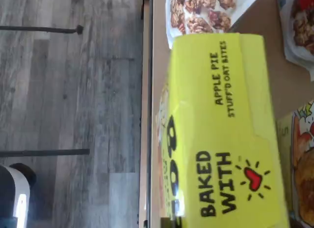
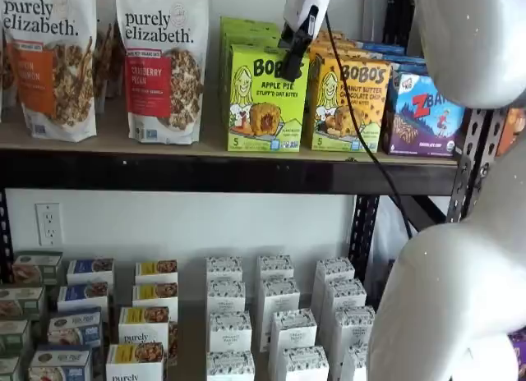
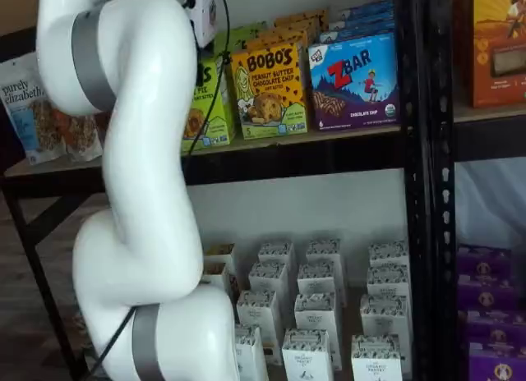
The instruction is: Pick the green box on the top shelf, the fourth from the left
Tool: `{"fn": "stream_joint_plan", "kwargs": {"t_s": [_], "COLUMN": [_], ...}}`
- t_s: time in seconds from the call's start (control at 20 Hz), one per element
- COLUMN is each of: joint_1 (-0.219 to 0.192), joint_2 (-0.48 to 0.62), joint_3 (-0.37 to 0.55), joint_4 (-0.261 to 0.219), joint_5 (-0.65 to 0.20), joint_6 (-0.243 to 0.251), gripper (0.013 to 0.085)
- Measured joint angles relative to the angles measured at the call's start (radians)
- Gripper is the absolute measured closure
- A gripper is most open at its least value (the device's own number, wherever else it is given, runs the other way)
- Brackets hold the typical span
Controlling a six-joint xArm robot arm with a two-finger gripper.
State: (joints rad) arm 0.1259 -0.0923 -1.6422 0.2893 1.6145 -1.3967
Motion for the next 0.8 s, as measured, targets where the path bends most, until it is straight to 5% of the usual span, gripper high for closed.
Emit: {"fn": "stream_joint_plan", "kwargs": {"t_s": [0.3, 0.8], "joint_1": [0.005, 0.000], "joint_2": [-0.005, -0.011], "joint_3": [0.005, 0.010], "joint_4": [-0.007, 0.006], "joint_5": [-0.005, -0.011], "joint_6": [0.003, 0.001], "gripper": [0.0490, 0.0690]}}
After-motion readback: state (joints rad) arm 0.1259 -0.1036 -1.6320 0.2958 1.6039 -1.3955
